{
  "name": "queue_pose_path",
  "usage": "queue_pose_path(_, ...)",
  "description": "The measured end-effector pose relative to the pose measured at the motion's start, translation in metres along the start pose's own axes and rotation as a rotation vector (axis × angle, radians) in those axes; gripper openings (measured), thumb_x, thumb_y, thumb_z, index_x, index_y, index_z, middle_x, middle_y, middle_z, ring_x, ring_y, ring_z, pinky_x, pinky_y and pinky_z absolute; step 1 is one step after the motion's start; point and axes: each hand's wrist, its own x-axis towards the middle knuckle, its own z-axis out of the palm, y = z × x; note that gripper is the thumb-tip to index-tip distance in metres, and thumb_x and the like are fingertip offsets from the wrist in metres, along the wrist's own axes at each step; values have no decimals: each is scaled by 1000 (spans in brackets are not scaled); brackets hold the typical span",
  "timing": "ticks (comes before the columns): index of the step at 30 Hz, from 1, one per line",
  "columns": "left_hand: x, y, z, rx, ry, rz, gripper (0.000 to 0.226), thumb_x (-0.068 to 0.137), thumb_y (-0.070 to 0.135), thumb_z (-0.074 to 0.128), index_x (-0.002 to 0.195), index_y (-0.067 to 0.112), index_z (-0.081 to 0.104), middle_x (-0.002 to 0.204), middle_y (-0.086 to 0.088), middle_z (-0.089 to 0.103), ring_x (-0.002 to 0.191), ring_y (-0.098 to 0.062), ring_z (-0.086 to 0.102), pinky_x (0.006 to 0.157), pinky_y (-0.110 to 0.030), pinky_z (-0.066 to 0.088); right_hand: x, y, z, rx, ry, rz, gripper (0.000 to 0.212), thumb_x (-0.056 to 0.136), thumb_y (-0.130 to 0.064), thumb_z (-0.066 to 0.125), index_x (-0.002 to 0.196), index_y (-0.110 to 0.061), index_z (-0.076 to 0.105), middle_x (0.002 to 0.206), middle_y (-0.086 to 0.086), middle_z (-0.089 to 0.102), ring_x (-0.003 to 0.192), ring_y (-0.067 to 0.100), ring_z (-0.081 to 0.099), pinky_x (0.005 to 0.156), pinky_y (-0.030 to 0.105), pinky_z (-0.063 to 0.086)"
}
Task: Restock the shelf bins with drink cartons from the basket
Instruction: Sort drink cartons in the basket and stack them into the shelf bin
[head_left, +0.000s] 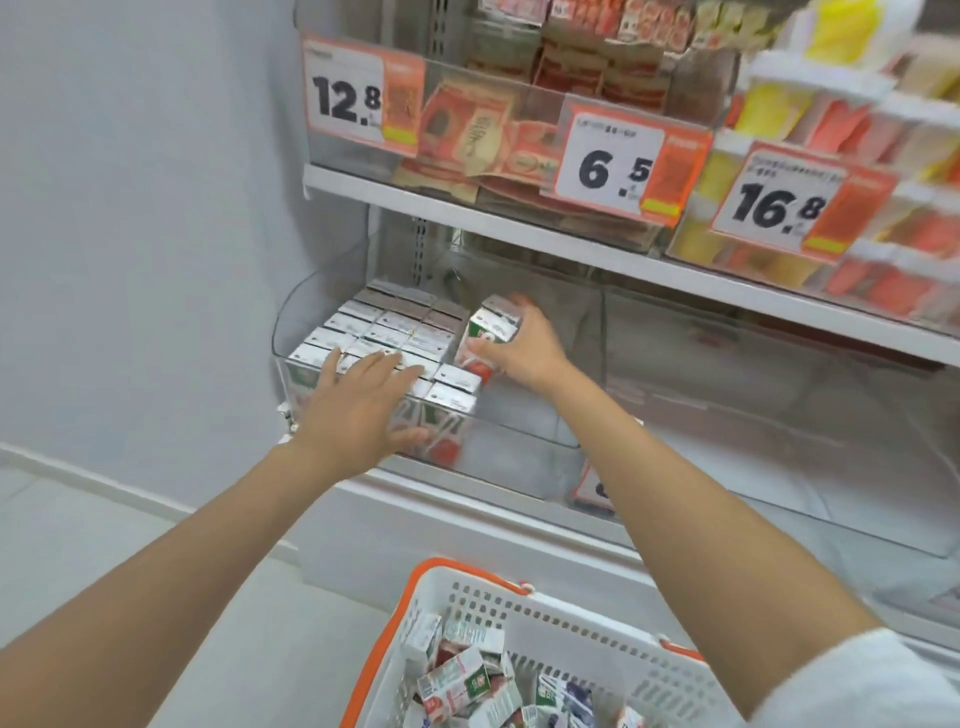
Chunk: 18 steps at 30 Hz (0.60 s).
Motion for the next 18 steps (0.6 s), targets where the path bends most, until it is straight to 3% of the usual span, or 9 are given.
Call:
queue_pose_path(1, 0, 0, 2, 4, 39, 6, 78, 81, 74, 42, 147, 35, 27, 157, 4, 28, 146, -16, 21, 118, -52, 1, 3, 4, 7, 24, -121, 60, 91, 76, -32, 82, 146, -9, 30, 140, 5, 50, 114, 14, 53, 92, 25, 48)
queue_pose_path(3, -1, 1, 5, 15, 100, 16, 78, 80, 73, 45, 146, 34, 31, 154, 4, 33, 144, -17, 25, 117, -51, 3, 4, 12, 22, 60, -280, 208, 90, 82, -51, 71, 150, -17, 24, 150, 5, 39, 126, 19, 48, 101, 36, 47)
queue_pose_path(6, -3, 5, 6, 10, 138, 6, 77, 81, 69, 50, 145, 32, 34, 151, 3, 37, 142, -17, 29, 117, -51, 4, 4, 17, 34, 156, -287, 331, 66, 95, -50, 52, 150, -28, 22, 147, 3, 38, 126, 24, 45, 98, 53, 49)
queue_pose_path(8, -4, 6, 5, 26, 136, -2, 75, 82, 68, 49, 146, 32, 32, 151, 4, 36, 142, -15, 28, 118, -50, 4, 5, 19, 37, 254, -287, 379, 61, 98, -41, 53, 149, -32, 21, 138, 4, 47, 120, 25, 52, 95, 53, 51)
queue_pose_path(12, -5, 8, 3, 31, 128, -9, 72, 84, 67, 48, 145, 32, 32, 151, 5, 34, 142, -14, 26, 118, -48, 4, 2, 20, 37, 358, -254, 444, 96, 90, -29, 68, 152, -39, -4, 129, 4, 60, 110, 24, 62, 90, 49, 54)
queue_pose_path(16, -6, 10, 2, 22, 131, -13, 71, 84, 65, 51, 143, 31, 35, 150, 4, 36, 141, -16, 28, 118, -49, 5, 4, 24, 36, 348, -292, 427, 84, 92, -28, 66, 152, -40, 9, 108, -8, 62, 92, 10, 62, 67, 37, 56)
queue_pose_path(18, -6, 10, 2, 24, 139, -11, 70, 84, 66, 51, 143, 31, 36, 149, 4, 37, 141, -16, 28, 117, -49, 6, 5, 26, 37, 305, -296, 400, 75, 93, -30, 64, 149, -40, 17, 101, -14, 60, 89, 6, 58, 66, 34, 52)
